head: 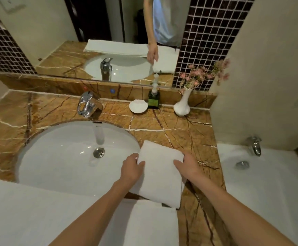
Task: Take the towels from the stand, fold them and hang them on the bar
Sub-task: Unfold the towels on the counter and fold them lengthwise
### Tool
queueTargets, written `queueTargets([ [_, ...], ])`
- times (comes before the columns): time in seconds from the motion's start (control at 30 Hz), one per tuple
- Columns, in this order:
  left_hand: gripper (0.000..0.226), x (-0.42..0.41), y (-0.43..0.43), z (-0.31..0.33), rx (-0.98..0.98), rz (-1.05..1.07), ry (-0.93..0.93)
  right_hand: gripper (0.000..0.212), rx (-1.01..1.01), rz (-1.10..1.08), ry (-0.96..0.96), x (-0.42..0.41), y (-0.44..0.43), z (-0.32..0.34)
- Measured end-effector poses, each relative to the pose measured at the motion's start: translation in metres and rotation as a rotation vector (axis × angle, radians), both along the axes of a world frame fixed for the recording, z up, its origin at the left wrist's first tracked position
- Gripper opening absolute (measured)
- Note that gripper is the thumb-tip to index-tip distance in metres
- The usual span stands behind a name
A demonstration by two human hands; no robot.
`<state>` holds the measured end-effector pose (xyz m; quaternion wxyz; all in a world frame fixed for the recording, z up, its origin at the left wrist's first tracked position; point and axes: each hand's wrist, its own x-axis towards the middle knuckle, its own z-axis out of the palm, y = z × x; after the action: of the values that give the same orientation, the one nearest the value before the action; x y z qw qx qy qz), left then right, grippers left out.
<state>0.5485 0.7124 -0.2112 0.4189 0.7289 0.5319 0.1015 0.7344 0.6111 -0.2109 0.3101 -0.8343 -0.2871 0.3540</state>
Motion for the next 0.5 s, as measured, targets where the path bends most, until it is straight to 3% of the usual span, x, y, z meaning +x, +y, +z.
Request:
queueTargets([
  [0.07, 0.013, 0.004, 0.004, 0.005, -0.034, 0.020, -0.031, 0.028, -0.014, -0.086, 0.062, -0.001, 0.009, 0.003],
  [0.13, 0.027, 0.008, 0.007, 0.010, -0.071, 0.047, -0.072, 0.024, -0.007, -0.133, 0.134, 0.000, 0.016, 0.010],
  [0.27, 0.018, 0.004, 0.010, 0.024, -0.212, 0.098, -0.178, 0.028, 0.050, -0.218, 0.245, -0.003, 0.017, 0.030],
  [0.5, 0.019, -0.014, 0.006, 0.052, -0.515, 0.188, -0.399, 0.015, 0.251, -0.352, 0.406, -0.036, -0.011, 0.071],
])
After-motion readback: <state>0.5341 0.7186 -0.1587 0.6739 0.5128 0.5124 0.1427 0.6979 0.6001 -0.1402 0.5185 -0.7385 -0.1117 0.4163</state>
